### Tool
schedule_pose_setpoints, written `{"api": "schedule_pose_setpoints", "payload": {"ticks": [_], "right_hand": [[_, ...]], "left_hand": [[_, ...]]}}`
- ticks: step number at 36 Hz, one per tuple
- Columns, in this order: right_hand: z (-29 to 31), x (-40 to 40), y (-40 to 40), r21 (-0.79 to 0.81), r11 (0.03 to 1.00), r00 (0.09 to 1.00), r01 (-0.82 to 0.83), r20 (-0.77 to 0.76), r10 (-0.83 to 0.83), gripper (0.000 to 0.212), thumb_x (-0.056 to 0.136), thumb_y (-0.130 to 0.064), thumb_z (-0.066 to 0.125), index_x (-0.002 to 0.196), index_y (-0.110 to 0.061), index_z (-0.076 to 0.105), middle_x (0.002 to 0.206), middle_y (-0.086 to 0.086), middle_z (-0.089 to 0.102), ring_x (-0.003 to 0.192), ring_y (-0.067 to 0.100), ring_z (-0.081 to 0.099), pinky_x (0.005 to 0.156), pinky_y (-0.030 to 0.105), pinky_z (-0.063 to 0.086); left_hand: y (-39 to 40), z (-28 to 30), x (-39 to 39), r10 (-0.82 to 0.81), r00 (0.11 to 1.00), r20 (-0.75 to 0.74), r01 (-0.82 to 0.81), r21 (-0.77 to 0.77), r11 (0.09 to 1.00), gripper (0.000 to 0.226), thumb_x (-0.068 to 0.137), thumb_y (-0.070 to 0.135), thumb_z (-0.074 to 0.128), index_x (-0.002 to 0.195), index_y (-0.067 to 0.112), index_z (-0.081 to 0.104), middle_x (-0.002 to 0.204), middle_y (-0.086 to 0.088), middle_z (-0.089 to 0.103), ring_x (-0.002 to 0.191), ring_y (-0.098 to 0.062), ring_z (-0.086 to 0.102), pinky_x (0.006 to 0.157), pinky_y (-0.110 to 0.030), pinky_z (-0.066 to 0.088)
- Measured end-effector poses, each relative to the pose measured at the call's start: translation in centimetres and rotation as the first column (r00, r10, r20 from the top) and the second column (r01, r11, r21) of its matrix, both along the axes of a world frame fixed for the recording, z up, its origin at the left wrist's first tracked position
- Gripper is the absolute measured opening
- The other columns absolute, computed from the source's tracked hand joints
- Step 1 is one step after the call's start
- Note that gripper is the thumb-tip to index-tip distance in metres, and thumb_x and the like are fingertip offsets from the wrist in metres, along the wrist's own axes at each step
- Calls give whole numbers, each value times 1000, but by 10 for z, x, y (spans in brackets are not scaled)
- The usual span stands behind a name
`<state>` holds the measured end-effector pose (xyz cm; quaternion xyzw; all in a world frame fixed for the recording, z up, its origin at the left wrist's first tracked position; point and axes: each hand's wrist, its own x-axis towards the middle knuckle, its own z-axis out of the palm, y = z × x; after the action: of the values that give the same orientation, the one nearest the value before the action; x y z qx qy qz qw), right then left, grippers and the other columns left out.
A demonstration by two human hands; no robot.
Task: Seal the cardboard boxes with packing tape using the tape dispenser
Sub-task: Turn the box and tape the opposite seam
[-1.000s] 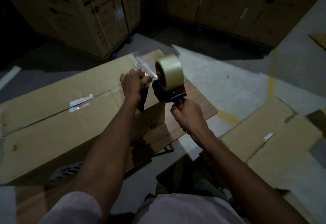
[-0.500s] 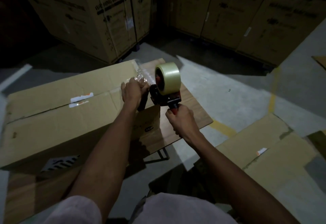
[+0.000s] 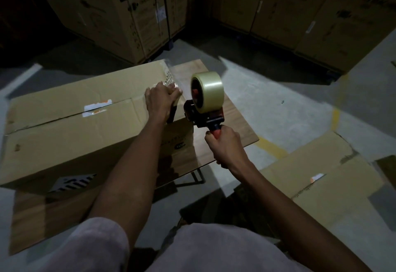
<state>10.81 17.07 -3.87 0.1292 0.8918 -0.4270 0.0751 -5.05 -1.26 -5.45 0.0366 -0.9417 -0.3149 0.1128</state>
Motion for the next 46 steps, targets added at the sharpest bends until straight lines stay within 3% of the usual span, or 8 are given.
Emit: {"api": "schedule_pose_setpoints", "payload": {"ticks": [5,8,14,21,26,33,39,46], "right_hand": [[-3,-2,1,-50,998,1000,31,-1,-31,21,92,-37,57,90,-16,58,79,15,65,52,26,61,40,25,43],[-5,-1,1,-101,994,999,51,-4,-52,20,91,-33,57,86,-14,57,71,11,61,47,22,56,38,23,41],[-5,3,-1,-99,994,999,41,-19,-43,21,92,-36,57,86,-15,57,76,14,62,58,30,60,49,30,45],[-4,4,-1,-151,986,998,65,-17,-69,20,91,-30,57,79,-14,56,67,11,60,44,21,53,36,21,39],[-3,5,1,-117,992,998,51,-32,-55,18,93,-31,58,86,-15,59,72,13,64,47,22,58,36,21,40],[4,7,5,-69,997,998,21,-61,-26,24,93,-32,57,83,-10,59,69,15,65,40,20,57,35,21,40],[-1,25,14,-2,1000,999,0,-39,0,23,96,-39,57,94,-16,59,79,16,65,57,30,66,38,26,44],[-2,35,17,-43,999,1000,2,-11,-2,20,95,-36,56,91,-16,57,78,16,64,49,22,58,35,20,38]], "left_hand": [[-2,-2,-3,-32,999,19,33,-55,998,35,94,42,66,119,19,75,132,-7,68,124,-24,60,111,-45,32],[0,2,-1,-71,997,12,72,-119,990,32,95,41,65,119,22,76,131,-6,68,117,-24,63,106,-42,35],[2,2,13,-94,993,68,101,-106,989,40,92,45,69,122,19,74,138,-9,64,122,-27,61,111,-41,42],[6,-5,27,-53,989,136,66,-93,994,47,100,42,59,138,14,63,154,-9,48,140,-25,44,124,-43,16],[7,-1,30,-7,994,113,12,-40,999,48,97,44,63,132,11,66,143,-8,60,133,-28,49,119,-42,26],[6,0,32,-3,994,113,6,-22,1000,43,95,46,66,127,18,71,143,-6,60,135,-31,45,110,-41,33],[5,3,34,-28,996,87,28,-3,1000,37,94,44,68,121,21,75,143,-6,60,131,-30,50,110,-39,34],[3,0,33,-57,996,62,60,-49,997,37,93,46,65,117,20,77,138,-12,62,126,-29,54,110,-40,30]]}}
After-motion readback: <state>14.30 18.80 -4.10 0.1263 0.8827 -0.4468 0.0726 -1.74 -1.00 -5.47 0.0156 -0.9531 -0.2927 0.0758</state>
